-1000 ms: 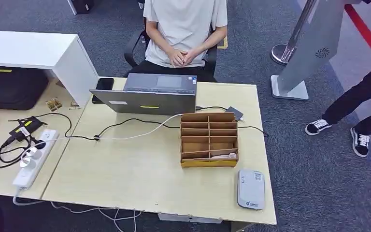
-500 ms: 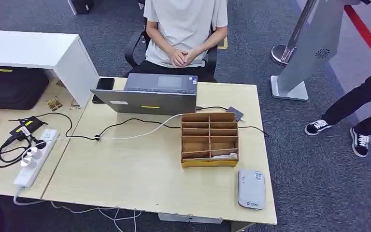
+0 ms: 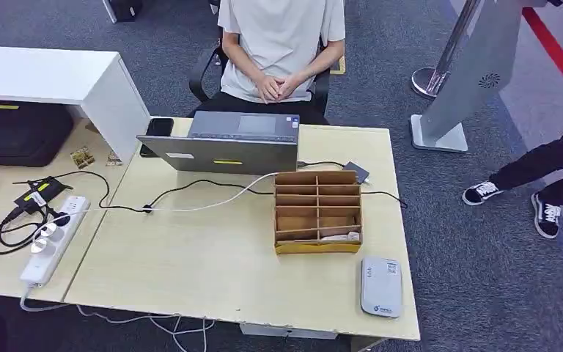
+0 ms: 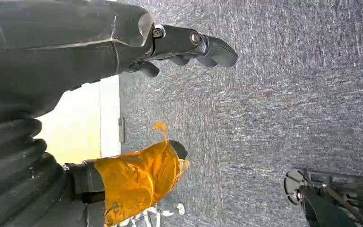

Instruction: Pass the card to the sensor for recognition and then transmit it.

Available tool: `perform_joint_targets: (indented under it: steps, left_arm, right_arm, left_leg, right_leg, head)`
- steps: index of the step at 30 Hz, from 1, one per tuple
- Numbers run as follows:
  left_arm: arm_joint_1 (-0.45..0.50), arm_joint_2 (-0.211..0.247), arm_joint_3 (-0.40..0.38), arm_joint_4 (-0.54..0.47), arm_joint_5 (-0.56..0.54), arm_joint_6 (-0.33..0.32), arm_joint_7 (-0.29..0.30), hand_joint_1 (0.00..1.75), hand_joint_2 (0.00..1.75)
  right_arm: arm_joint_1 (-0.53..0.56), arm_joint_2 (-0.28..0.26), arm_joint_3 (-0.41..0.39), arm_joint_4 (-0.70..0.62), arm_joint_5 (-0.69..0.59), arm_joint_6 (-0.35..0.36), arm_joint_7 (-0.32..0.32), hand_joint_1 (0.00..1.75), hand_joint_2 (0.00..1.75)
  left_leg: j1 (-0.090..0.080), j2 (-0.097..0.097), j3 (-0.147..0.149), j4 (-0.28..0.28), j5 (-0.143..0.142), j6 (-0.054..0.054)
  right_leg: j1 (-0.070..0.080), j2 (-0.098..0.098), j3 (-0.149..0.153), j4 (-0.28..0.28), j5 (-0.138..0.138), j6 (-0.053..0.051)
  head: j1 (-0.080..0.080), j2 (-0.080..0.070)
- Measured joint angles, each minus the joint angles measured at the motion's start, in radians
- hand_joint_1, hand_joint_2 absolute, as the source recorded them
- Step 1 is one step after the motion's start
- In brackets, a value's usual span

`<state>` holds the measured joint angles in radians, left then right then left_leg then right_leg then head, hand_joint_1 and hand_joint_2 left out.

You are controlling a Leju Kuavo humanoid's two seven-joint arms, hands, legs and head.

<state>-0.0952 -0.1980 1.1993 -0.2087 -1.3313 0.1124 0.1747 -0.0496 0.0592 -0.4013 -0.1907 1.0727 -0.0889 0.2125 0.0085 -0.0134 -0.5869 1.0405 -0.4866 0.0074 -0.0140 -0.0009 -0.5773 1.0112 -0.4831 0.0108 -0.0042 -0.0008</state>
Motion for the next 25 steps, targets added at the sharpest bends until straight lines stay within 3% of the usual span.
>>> perform_joint_targets:
  steps: [2,3,6,9,12,13,17,18,25]
  left_arm:
    - [0.000,0.002,-0.003,0.000,-0.006,0.031,-0.005,0.00,1.75]
    - [0.000,0.005,-0.004,0.000,-0.008,0.059,-0.013,0.00,1.75]
    - [0.000,0.011,-0.006,0.000,-0.005,0.174,-0.060,0.00,1.75]
    - [-0.001,0.022,-0.006,0.000,0.013,0.303,-0.124,0.00,1.75]
    - [0.000,0.036,-0.006,0.000,0.022,0.340,-0.146,0.00,1.75]
    - [0.000,0.040,-0.006,0.000,0.026,0.340,-0.148,0.00,1.75]
    - [0.000,0.043,-0.006,0.000,0.048,0.321,-0.151,0.00,1.75]
    - [0.000,0.043,-0.006,0.000,0.051,0.319,-0.151,0.00,1.75]
    - [0.011,0.053,-0.048,0.000,0.125,0.282,-0.167,0.00,1.75]
  right_arm:
    - [0.000,-0.003,0.000,0.000,0.006,0.002,-0.003,0.00,0.00]
    - [0.000,-0.006,0.000,0.000,0.007,-0.005,-0.003,0.00,1.75]
    - [0.002,-0.008,-0.001,0.000,-0.002,-0.047,0.012,0.00,1.75]
    - [0.004,-0.012,-0.009,0.000,-0.013,-0.138,0.049,0.00,1.75]
    - [0.005,-0.018,-0.026,0.000,-0.021,-0.153,0.060,0.00,1.75]
    - [0.005,-0.019,-0.027,0.000,-0.020,-0.153,0.060,0.00,0.00]
    - [0.005,-0.020,-0.031,0.000,-0.014,-0.144,0.048,0.00,0.00]
    - [0.005,-0.020,-0.032,0.000,-0.012,-0.143,0.044,0.00,1.75]
    - [0.017,-0.018,-0.026,-0.003,-0.058,-0.129,0.011,0.00,1.75]
  left_leg:
    - [0.000,0.000,0.000,0.000,0.000,0.000]
    - [0.000,0.000,0.000,0.000,0.000,0.000]
    - [0.000,0.000,0.000,0.000,0.000,0.000]
    - [0.000,0.000,0.000,0.000,0.000,0.000]
    - [0.000,0.000,0.000,0.000,0.000,0.000]
    - [0.000,0.000,0.000,0.000,0.000,0.000]
    - [0.000,0.001,0.000,0.000,0.000,0.000]
    - [0.000,0.001,0.000,0.000,0.000,0.000]
    - [0.000,0.000,0.000,0.000,0.000,0.000]
  right_leg:
    - [0.000,0.000,0.000,0.000,0.000,0.000]
    - [0.000,0.000,0.000,0.000,0.000,0.000]
    - [0.000,0.000,0.000,0.000,0.000,0.000]
    - [0.000,0.000,0.000,0.000,0.000,0.000]
    - [0.000,0.000,0.000,0.000,0.000,0.000]
    - [0.000,0.000,0.000,0.000,0.000,0.000]
    - [0.000,0.001,0.000,0.000,0.000,0.000]
    - [0.000,0.001,0.000,0.000,0.000,0.000]
    - [0.000,0.000,0.000,0.000,0.000,0.000]
  head:
    - [0.000,0.000]
    - [0.000,0.000]
    - [0.000,0.000]
    - [0.000,0.000]
    - [0.000,0.000]
    - [0.000,0.000]
    - [0.000,0.000]
    - [0.000,0.000]
    - [0.000,0.000]
